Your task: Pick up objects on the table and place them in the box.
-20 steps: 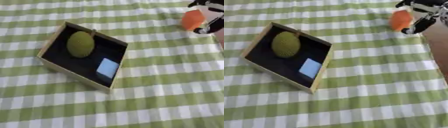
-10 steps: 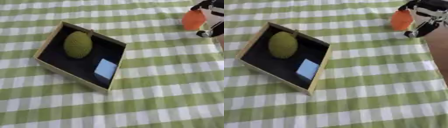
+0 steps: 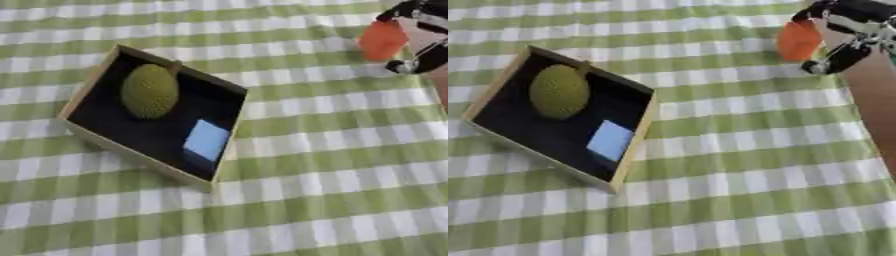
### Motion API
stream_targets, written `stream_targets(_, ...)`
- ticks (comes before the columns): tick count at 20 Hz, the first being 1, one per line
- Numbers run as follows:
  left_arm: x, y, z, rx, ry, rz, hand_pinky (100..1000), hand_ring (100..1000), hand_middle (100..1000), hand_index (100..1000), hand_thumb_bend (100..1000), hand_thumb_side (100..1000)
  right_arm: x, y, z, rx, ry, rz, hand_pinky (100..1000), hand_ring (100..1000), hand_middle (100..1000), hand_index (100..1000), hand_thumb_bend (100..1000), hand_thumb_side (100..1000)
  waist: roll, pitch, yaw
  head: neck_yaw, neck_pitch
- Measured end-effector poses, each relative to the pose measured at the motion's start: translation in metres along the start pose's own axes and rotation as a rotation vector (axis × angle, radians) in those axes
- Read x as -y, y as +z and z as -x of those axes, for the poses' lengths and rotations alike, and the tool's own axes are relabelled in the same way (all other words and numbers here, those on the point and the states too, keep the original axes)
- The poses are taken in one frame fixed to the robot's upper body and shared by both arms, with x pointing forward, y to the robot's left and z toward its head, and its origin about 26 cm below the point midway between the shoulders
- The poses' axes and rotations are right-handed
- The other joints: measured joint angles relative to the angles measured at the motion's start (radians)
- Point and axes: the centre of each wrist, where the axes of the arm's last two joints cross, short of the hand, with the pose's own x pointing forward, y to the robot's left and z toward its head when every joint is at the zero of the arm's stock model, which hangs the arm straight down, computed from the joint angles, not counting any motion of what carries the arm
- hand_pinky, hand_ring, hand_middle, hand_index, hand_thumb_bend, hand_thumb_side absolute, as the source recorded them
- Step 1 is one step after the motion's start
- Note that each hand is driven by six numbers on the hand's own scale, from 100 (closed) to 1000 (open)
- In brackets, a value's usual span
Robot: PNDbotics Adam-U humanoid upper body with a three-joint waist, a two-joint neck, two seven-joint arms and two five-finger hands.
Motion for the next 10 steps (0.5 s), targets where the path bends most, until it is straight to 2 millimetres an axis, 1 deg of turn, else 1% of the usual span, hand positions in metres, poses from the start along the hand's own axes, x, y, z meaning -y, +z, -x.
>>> stream_targets(7, 0.0004, -0.0010, -0.0004, 0.006, -0.005, 0.002, 813, 834, 867, 831, 173, 867, 0.0023, -0.0016, -0.0001, -0.042, 0.004, 0.055, 873, 874, 790, 871, 419, 100, 0.000, 0.011, 0.004, -0.007, -0.012)
stream_targets(10, 0.0004, -0.0011, -0.0005, 0.006, -0.007, 0.003, 813, 832, 867, 831, 173, 867, 0.0015, -0.0031, -0.0010, -0.055, -0.004, 0.083, 866, 858, 762, 850, 400, 102, 0.000, 0.015, 0.004, -0.008, -0.017)
